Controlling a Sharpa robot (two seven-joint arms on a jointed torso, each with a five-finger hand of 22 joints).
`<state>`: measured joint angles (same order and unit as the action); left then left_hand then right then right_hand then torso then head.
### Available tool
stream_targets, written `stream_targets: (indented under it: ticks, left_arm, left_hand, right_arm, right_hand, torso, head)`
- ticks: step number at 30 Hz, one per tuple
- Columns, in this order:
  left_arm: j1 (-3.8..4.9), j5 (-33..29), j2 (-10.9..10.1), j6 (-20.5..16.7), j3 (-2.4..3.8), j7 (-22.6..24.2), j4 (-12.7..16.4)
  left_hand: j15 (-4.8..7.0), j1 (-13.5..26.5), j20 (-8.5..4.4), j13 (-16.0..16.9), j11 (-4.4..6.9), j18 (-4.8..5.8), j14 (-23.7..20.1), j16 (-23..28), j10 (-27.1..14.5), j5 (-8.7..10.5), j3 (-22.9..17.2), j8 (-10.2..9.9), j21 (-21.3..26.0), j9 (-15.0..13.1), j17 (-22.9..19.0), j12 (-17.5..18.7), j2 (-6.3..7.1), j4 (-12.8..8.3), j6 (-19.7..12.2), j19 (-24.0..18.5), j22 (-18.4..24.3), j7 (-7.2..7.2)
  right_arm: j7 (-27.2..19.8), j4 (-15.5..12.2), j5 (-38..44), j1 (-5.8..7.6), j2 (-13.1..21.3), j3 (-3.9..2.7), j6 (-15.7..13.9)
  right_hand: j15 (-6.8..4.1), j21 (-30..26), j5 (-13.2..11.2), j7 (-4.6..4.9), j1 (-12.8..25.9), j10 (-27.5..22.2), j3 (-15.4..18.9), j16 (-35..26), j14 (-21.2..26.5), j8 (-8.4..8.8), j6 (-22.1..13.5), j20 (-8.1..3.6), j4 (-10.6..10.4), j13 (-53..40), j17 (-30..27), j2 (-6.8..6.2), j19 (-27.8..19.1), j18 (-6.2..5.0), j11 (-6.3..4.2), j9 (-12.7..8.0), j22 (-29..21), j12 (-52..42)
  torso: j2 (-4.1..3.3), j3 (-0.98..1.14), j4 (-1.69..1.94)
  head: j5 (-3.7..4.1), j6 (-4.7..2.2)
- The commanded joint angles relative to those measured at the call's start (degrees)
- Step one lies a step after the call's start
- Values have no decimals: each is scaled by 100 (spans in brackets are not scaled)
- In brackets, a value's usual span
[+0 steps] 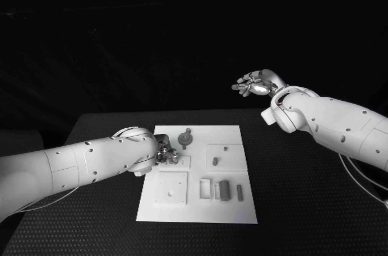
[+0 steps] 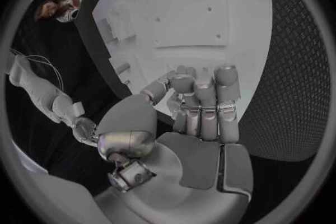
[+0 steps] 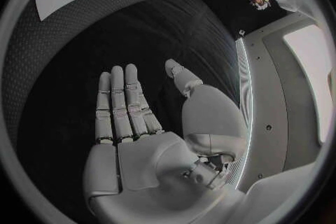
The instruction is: Assemble the parts on the task board
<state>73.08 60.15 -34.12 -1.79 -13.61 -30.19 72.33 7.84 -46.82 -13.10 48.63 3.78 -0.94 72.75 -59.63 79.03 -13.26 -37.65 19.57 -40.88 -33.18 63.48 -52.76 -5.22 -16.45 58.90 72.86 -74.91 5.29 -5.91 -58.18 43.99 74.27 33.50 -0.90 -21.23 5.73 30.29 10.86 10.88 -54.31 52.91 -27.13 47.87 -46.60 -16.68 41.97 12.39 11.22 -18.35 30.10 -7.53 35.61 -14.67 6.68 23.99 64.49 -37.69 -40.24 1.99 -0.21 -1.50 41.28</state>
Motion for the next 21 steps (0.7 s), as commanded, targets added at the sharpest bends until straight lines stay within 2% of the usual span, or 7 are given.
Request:
stream_targets:
  ticks: [1, 5, 11, 12, 14, 18, 21]
  left_arm:
    - [-20, 140, 39, 234, -12, -19, 13]
    - [-20, 149, 67, 255, -11, -13, 12]
    - [-19, 149, 101, 292, -11, -10, 16]
    - [-19, 150, 107, 298, -11, -11, 17]
    - [-19, 180, 124, 308, -11, -14, 19]
    - [-19, 276, 134, 338, -11, -6, 13]
    - [-19, 284, 142, 360, -11, -7, 8]
  left_hand:
    - [23, 66, -26, -25, 58, -278, -40, -40, 13, -57, -11, 15, -32, -20, -23, -28, -27, 12, 516, -11, -123, -319]
    - [15, 172, -20, -53, 121, -279, -58, -82, -12, -220, -1, 69, -41, -67, -95, -53, -42, 7, 661, -20, -120, -383]
    - [15, 172, -20, -53, 121, -279, -58, -82, -12, -220, -1, 69, -41, -67, -95, -53, -42, 7, 661, -20, -120, -383]
    - [11, 191, -15, -57, 131, -275, -56, -97, -9, -445, -17, 100, -44, -87, -105, -60, -33, 0, 723, -24, -121, -403]
    - [6, 237, -13, -73, 150, -277, -55, -124, -6, -577, -16, 101, -60, -101, -135, -73, -43, -9, 743, -14, -123, -413]
    - [-3, 322, -6, -107, 175, -280, -51, -182, 10, -756, -22, 120, -87, -139, -194, -102, -73, -12, 811, -6, -124, -440]
    - [-10, 372, -1, -125, 189, -282, -51, -206, 17, -796, -37, 129, -97, -157, -221, -111, -100, -16, 843, -8, -124, -454]
  right_arm:
    - [-61, -2, -8, -2, -4, -3, 94]
    - [-58, 0, -8, -2, -2, -3, 100]
    - [-56, 0, -8, -4, -6, -3, 111]
    - [-56, 0, -8, -4, -5, -3, 111]
    - [-54, 1, -8, -4, -3, -3, 114]
    - [-60, 1, -8, -4, -5, -3, 136]
    - [-58, 3, -8, -4, -3, -3, 136]
  right_hand:
    - [25, -24, 0, 197, 7, -610, 34, -20, -2, -21, 51, 7, -10, 7, 7, 51, -27, 80, 195, -10, 4, 19]
    - [26, -26, 0, 196, 7, -609, 35, -23, -2, -23, 54, 8, -10, 10, 9, 52, -27, 80, 195, -10, 5, 20]
    - [27, -30, 1, 194, 2, -606, 37, -31, -2, -26, 57, 10, -8, 19, 14, 54, -30, 79, 195, -12, 7, 21]
    - [27, -31, 1, 194, 2, -606, 37, -31, -2, -27, 57, 10, -8, 20, 14, 55, -30, 79, 195, -12, 7, 21]
    - [28, -32, 1, 194, 1, -605, 37, -33, -2, -27, 58, 10, -7, 22, 15, 55, -31, 78, 195, -13, 7, 22]
    - [29, -35, 1, 192, -3, -604, 38, -38, 0, -31, 63, 11, -5, 26, 18, 58, -34, 78, 195, -13, 8, 23]
    - [31, -43, 2, 181, -20, -601, 33, -48, 1, -50, 91, 14, 1, 38, 25, 85, -39, 78, 195, -11, 12, 24]
  torso:
    - [-1, 2, -3]
    - [-1, -1, -1]
    - [0, -2, -4]
    - [0, -1, -3]
    - [0, -3, -1]
    - [1, -3, -2]
    - [0, -3, -1]
  head:
    - [2, 2]
    - [1, 2]
    - [2, 3]
    - [3, 3]
    - [7, 6]
    - [-13, 9]
    - [-3, 8]
